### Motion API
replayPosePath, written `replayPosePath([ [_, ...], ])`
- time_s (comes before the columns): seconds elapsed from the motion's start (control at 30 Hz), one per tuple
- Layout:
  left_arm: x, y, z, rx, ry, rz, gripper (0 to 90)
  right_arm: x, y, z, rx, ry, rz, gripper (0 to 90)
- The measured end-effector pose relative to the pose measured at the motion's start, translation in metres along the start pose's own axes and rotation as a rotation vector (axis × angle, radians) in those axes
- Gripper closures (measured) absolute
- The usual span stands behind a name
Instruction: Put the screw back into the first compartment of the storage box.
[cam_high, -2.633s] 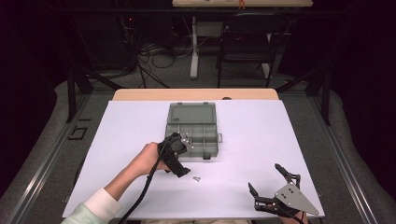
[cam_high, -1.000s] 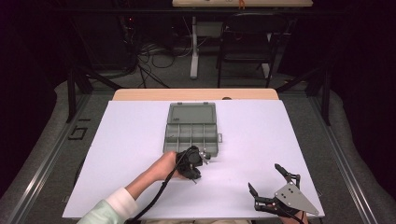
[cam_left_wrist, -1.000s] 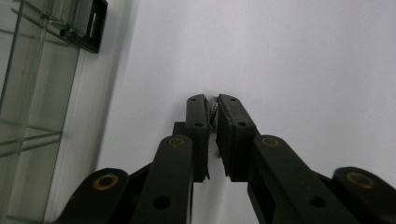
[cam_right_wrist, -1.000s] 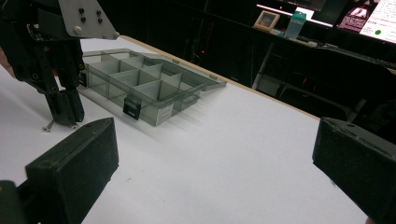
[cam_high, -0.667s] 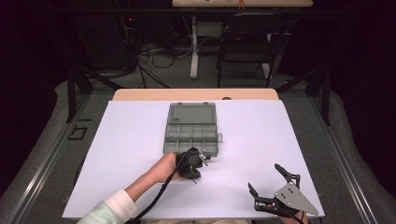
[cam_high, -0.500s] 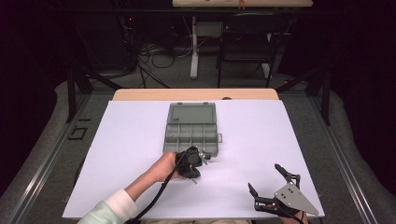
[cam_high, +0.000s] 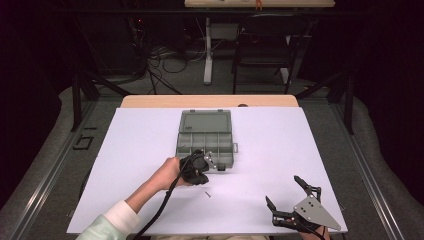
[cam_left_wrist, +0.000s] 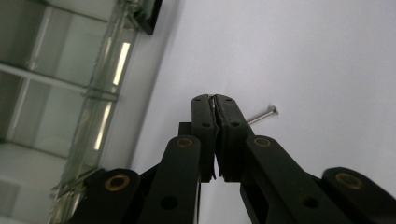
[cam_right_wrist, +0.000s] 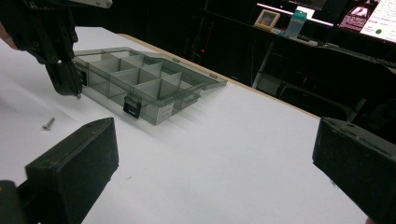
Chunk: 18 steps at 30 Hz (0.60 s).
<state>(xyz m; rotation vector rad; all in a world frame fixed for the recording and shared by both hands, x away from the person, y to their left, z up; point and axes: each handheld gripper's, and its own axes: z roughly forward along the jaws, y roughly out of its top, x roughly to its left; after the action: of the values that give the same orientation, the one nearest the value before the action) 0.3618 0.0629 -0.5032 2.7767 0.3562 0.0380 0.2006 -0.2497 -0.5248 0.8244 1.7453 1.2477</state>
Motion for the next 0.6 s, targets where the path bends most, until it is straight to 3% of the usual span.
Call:
replayPosePath([
  [0.6, 0.019, -0.013, -0.032, -0.023, 0.056, -0.058, 87.5, 0.000, 0.000, 0.000, 0.003, 0.001, 0.002, 0.0],
])
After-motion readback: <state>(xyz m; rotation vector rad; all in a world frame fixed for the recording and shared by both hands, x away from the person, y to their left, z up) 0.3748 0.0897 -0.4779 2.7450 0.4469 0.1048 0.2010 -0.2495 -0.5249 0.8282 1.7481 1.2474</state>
